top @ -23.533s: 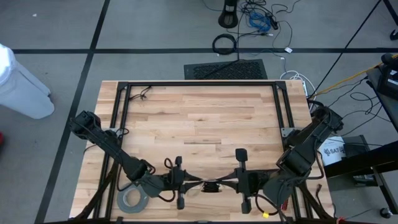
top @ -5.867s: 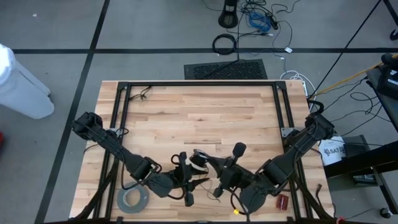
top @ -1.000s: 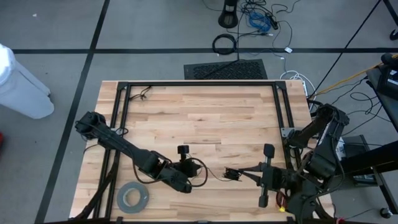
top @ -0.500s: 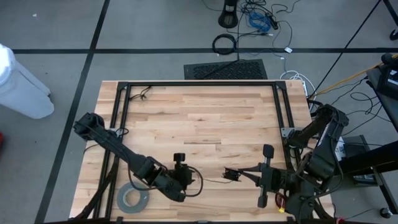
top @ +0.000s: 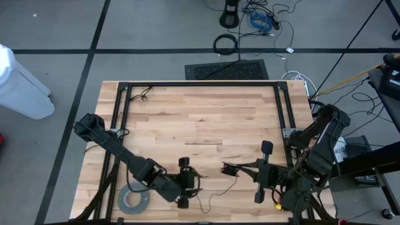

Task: Coil cords
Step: Coil the black wire onto the spool

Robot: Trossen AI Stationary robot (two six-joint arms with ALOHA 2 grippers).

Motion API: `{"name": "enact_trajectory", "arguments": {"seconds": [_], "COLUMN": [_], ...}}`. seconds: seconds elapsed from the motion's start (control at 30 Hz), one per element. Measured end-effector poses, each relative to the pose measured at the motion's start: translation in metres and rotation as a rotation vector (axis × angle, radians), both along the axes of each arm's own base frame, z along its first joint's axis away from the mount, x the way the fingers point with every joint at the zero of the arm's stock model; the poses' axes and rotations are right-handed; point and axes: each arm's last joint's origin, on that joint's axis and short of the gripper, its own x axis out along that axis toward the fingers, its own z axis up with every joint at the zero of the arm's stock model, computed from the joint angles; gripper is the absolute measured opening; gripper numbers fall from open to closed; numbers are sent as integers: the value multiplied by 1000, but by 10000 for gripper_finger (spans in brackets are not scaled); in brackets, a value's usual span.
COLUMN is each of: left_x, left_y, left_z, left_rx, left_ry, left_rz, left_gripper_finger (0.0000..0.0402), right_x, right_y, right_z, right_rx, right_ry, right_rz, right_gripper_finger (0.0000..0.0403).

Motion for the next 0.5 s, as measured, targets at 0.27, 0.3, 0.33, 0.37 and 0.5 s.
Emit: {"name": "enact_trajectory", "arguments": {"seconds": [0.27,0.3,0.33,0.37,0.5], "left_x": [11,15,19,23,43], "left_y": [-29,-31,-33,-35,-40], "left_z": [-7,-9,-11,-14,-35], "left_rx": [-53,-67,-78,-90,-110], "left_ry": [-167,-197,-229,-263,-386], "left_rz": [-50,-40,-22,-1,103], "left_gripper_finger": [211,206,201,197,182], "right_x": [0,0,0,0,1], "right_y": [-5,-5,-5,-5,-4], "right_z": [5,5,5,5,7], "right_rx": [-14,-14,-13,-11,-20], "right_ry": [-6,-8,-11,-12,-23], "right_rz": [2,2,1,1,4], "right_gripper_finger": [0,0,0,0,0]}}
